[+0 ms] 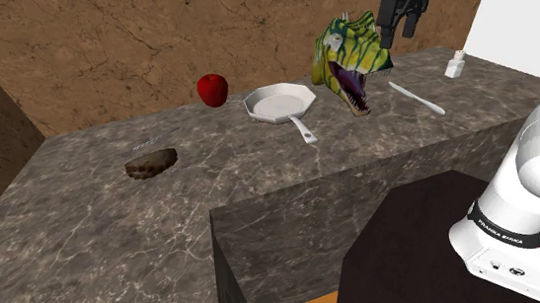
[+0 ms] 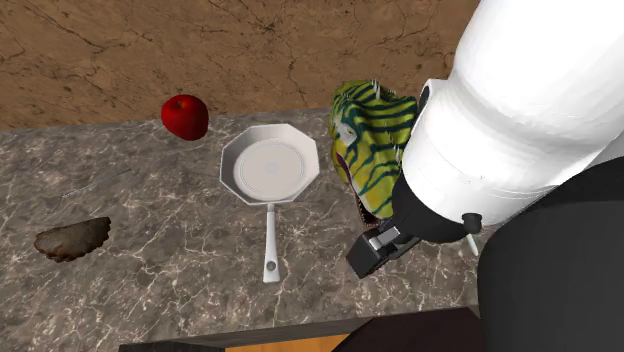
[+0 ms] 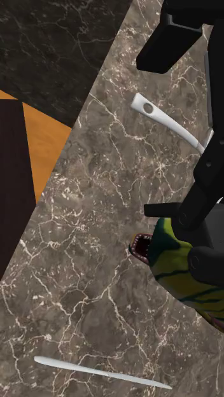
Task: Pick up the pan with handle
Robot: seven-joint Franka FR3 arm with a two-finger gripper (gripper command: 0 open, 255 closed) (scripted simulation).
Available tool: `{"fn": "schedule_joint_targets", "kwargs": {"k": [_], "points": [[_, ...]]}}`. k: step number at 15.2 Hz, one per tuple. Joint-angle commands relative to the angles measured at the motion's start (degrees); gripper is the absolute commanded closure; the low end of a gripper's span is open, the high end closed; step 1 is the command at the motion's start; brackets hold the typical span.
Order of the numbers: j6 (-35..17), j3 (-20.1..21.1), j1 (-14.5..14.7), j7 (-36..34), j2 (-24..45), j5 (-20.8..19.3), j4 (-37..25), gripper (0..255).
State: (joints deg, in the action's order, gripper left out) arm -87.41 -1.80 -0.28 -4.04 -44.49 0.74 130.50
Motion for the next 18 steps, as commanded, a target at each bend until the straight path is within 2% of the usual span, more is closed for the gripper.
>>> {"fn": "schedule_joint_targets", "kwargs": {"k": [1,9,18], "points": [[0.00,0.00,0.00,0.00,0.00,0.00,0.00,0],[-9.41,3.35,-0.75,-9.35,15.93,3.40,-2.87,0],[-16.89,5.33,-1.30,-18.67,35.89,5.69,-11.56,0]]}}
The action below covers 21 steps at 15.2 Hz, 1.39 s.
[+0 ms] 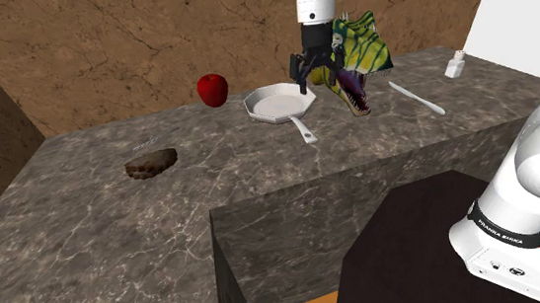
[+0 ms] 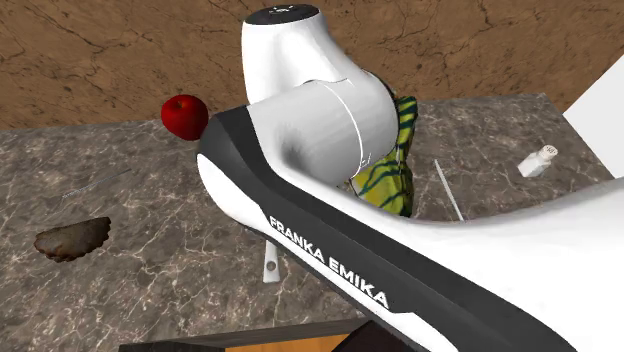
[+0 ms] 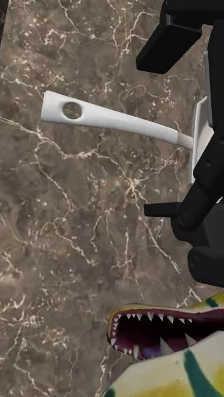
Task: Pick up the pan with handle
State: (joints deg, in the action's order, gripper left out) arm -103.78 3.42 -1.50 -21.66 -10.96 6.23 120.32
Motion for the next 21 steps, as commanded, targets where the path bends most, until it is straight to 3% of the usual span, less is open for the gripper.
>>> {"fn": "schedule_joint_targets", "kwargs": {"k": [1,8,18,19,21], "points": [[-1.09,0.20,-0.10,-2.01,4.64,0.39,-2.69,0],[-3.56,0.20,-0.14,-8.20,20.81,1.73,-13.63,0],[-8.84,0.22,-0.04,-7.64,23.10,1.89,-10.57,0],[-8.91,0.19,-0.08,-7.55,23.18,1.88,-10.57,255],[-8.96,0.17,-0.10,-7.52,23.19,1.88,-10.52,255]]}}
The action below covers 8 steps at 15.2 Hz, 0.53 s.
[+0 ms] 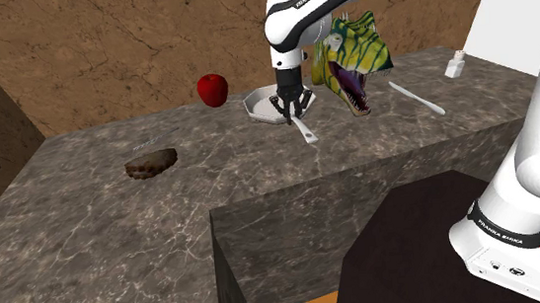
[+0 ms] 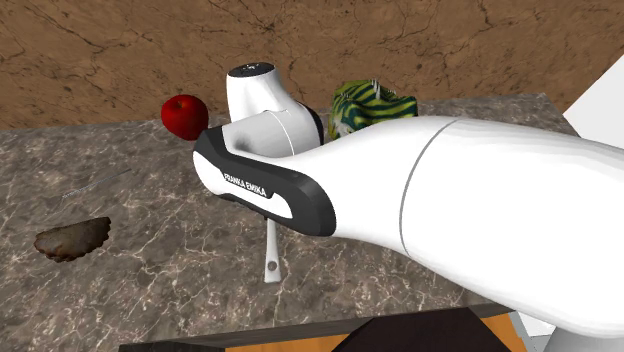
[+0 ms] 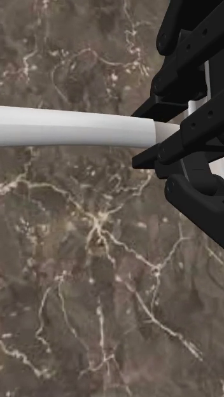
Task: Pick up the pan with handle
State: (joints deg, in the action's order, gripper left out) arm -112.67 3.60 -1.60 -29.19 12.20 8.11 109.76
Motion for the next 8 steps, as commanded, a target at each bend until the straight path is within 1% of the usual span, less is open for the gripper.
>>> {"fn": "schedule_joint_targets", "kwargs": {"k": [1,7,8], "points": [[-0.06,-0.01,-0.01,0.01,0.03,0.00,0.01,255],[0.04,0.04,0.06,-0.11,-0.06,0.01,-0.01,255],[0.73,0.04,0.05,-0.19,-0.38,-0.01,-0.38,255]]}}
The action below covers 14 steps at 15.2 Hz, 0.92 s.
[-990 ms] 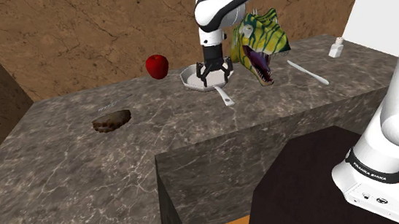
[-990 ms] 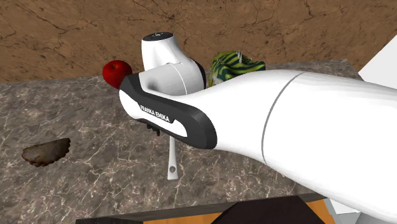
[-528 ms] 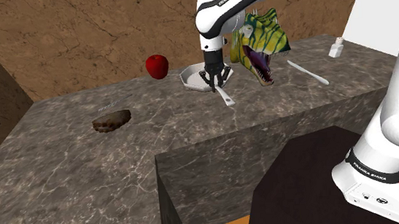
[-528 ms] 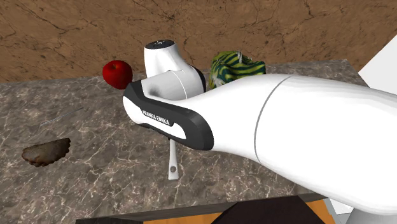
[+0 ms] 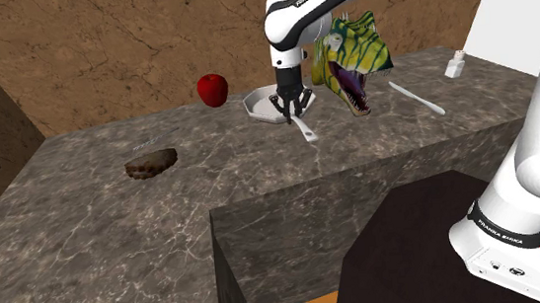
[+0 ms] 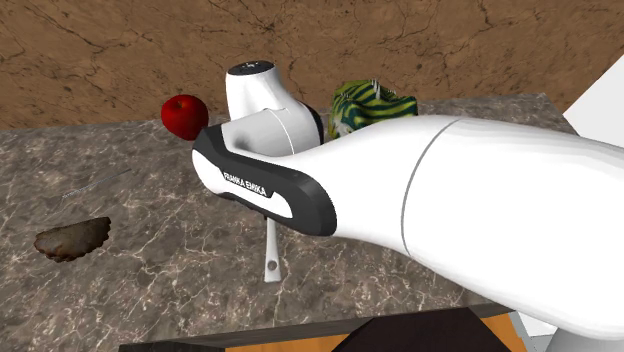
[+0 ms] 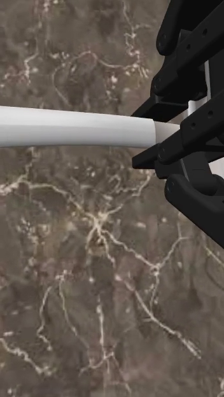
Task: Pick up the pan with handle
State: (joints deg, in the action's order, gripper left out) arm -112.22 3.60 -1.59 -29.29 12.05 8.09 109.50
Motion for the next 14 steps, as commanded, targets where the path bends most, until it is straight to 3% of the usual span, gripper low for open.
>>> {"fn": "schedule_joint_targets", "kwargs": {"k": [1,14], "points": [[0.97,0.03,0.03,-0.17,-0.52,-0.02,-0.51,255],[10.16,-0.04,-0.12,-1.26,-3.44,-0.23,-6.85,255]]}}
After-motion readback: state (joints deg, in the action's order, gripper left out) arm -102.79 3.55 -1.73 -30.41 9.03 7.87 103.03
